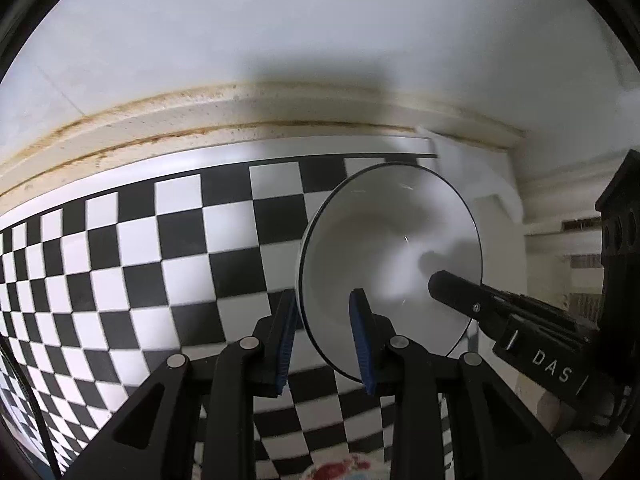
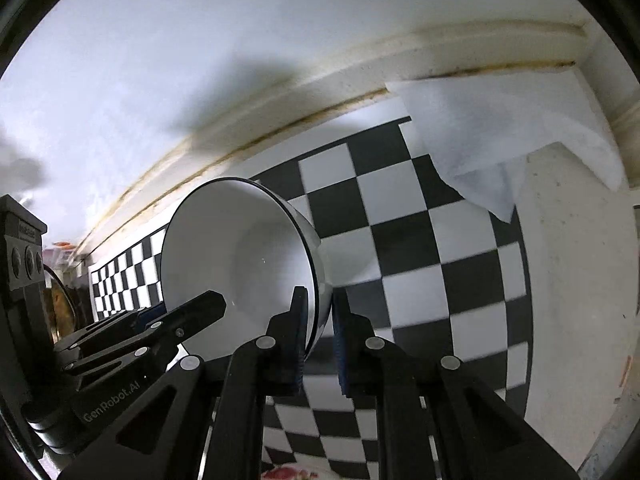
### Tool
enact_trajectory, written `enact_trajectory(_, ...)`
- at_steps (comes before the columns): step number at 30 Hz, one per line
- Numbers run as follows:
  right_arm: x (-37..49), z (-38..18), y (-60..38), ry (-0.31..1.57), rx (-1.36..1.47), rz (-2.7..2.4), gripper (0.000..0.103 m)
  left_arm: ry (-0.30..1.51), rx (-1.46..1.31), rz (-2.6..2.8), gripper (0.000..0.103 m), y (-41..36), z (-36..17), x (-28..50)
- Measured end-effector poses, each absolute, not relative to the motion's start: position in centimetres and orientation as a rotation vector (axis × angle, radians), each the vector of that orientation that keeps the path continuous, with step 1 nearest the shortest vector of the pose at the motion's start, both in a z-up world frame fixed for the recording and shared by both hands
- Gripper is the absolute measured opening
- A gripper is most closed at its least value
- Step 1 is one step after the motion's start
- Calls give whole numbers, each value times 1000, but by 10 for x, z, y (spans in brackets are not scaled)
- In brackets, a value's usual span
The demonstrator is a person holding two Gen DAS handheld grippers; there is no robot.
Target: Organize plates and bowls
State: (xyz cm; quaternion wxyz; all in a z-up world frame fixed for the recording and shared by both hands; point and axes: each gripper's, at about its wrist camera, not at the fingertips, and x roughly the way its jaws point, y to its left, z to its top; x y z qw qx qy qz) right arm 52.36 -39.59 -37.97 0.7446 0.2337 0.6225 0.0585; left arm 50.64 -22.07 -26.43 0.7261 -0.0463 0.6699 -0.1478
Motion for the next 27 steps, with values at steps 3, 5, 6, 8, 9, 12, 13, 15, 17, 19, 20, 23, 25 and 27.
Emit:
enact_trajectory(3,504,-357,-390,1325,509,138,14,1446,-109,-340,24,-216,-243,488)
enact_trajectory(5,490,-342,-383,1300,500,142,14,1423,-108,-351,24,-212,-228,474)
enact_trajectory(6,482,-334,-380,1287,499,144,14,1412,-106,-356,24,-210,-221,467)
enact_trajectory(8,465,-320,-376,1269,492,150,14,1396,-104,-369,24,-205,-208,451)
enact_trajectory(9,456,-313,-375,1257,490,151,14,1390,-105,-377,24,-202,-201,441)
enact_trajectory(12,428,-294,-379,1232,491,153,14,1383,-97,-395,24,-200,-189,419)
enact_trajectory(13,418,-288,-379,1224,492,153,14,1380,-97,-400,24,-198,-186,411)
enact_trajectory(15,394,-278,-381,1211,486,154,14,1375,-88,-410,24,-195,-179,395)
enact_trajectory(17,373,-272,-378,1204,483,153,14,1373,-91,-416,24,-191,-175,378)
enact_trajectory(19,352,-270,-373,1202,475,150,14,1372,-89,-419,24,-187,-173,361)
enact_trajectory(20,342,-271,-370,1203,472,150,14,1373,-91,-420,24,-185,-173,353)
enact_trajectory(23,313,-278,-366,1216,478,149,14,1391,-92,-427,24,-181,-178,332)
enact_trajectory(25,298,-285,-364,1230,485,148,14,1412,-97,-429,24,-179,-185,318)
enact_trajectory(27,285,-296,-362,1248,495,147,14,1431,-97,-427,24,-178,-194,308)
